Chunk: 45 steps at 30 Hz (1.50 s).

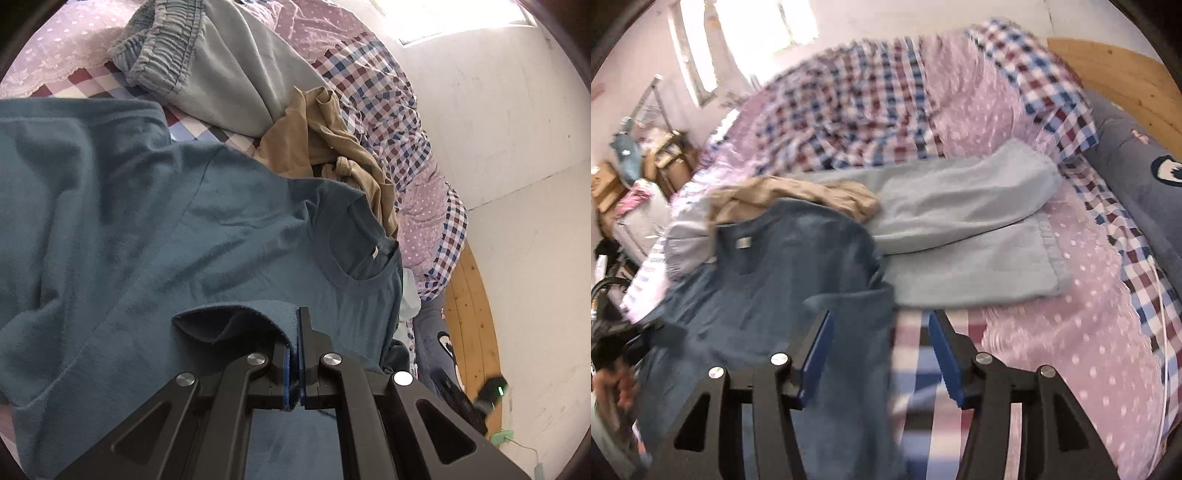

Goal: Fold clothes

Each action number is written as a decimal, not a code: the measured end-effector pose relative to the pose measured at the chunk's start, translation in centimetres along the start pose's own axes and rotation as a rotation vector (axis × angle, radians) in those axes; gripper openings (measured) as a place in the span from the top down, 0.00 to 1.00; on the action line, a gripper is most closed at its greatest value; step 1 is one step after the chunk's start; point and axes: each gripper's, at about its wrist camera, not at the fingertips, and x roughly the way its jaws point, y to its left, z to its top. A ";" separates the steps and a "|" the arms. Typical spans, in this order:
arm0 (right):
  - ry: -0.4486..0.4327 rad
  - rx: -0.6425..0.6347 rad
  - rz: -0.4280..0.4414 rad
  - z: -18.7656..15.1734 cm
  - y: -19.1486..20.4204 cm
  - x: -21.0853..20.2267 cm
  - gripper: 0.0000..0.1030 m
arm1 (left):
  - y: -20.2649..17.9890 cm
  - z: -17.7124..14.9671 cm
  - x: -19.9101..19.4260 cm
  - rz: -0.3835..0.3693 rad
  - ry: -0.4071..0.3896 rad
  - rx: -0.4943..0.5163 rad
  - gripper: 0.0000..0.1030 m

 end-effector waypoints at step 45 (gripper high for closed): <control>0.154 0.127 -0.046 4.5 -7.6 11.3 0.65 | 0.4 0.1 0.7 0.151 0.041 0.062 0.99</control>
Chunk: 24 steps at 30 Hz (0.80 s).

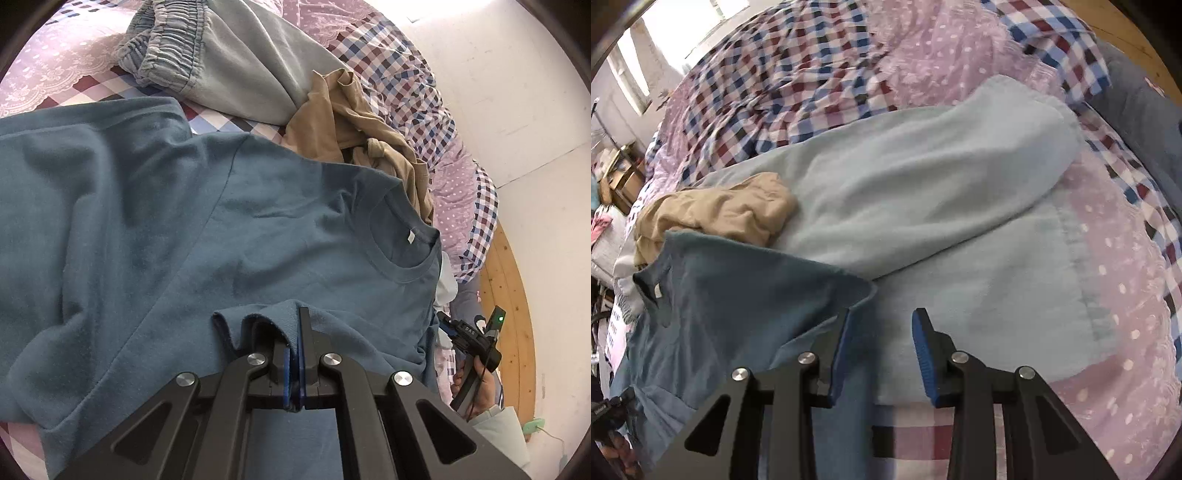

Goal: Fold clothes

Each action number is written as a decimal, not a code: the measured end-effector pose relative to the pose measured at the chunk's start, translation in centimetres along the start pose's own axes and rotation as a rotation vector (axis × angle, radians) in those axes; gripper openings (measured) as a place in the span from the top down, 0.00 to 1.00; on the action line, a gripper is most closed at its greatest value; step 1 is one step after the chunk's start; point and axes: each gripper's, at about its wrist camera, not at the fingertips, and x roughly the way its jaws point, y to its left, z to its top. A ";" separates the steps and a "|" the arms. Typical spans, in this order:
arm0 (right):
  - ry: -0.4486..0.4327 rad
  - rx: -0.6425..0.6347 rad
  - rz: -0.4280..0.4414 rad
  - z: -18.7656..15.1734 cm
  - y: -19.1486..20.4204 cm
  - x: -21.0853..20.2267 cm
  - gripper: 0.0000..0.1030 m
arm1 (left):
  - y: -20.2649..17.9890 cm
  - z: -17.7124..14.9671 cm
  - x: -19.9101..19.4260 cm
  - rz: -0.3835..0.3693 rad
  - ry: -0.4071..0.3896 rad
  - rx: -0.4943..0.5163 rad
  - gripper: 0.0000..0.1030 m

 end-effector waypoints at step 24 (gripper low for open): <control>-0.014 -0.008 -0.196 2.5 2.1 -1.9 0.98 | -1.0 0.4 -0.8 -0.017 -0.031 0.048 0.99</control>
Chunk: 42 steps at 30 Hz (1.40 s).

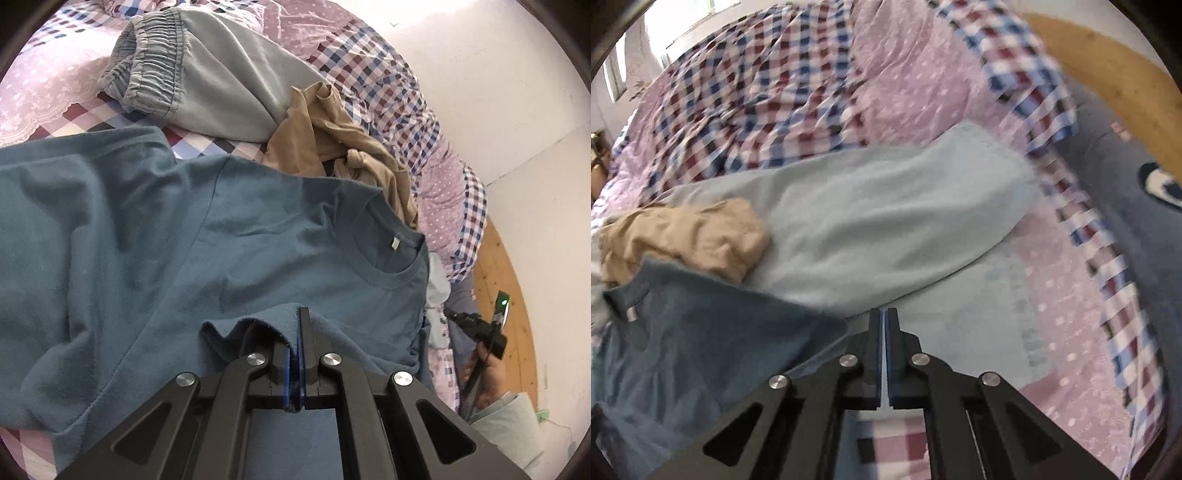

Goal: Fold clothes

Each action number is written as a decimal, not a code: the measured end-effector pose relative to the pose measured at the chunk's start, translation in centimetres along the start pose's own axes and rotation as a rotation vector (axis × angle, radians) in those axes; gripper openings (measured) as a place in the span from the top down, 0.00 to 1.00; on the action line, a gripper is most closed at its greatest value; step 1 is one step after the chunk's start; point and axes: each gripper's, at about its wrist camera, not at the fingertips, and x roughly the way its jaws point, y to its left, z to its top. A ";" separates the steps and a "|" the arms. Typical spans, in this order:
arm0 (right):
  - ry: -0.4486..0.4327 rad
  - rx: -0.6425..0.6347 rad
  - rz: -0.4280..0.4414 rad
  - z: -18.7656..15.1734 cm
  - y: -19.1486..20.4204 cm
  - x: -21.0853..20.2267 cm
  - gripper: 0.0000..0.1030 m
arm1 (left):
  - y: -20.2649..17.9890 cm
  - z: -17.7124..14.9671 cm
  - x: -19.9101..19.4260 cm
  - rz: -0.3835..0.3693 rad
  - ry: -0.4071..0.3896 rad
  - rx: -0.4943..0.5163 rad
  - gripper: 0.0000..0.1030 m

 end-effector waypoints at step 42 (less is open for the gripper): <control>-0.027 0.070 0.034 -9.9 -1.5 -5.8 0.65 | 0.8 0.1 0.8 0.045 0.041 -0.012 0.99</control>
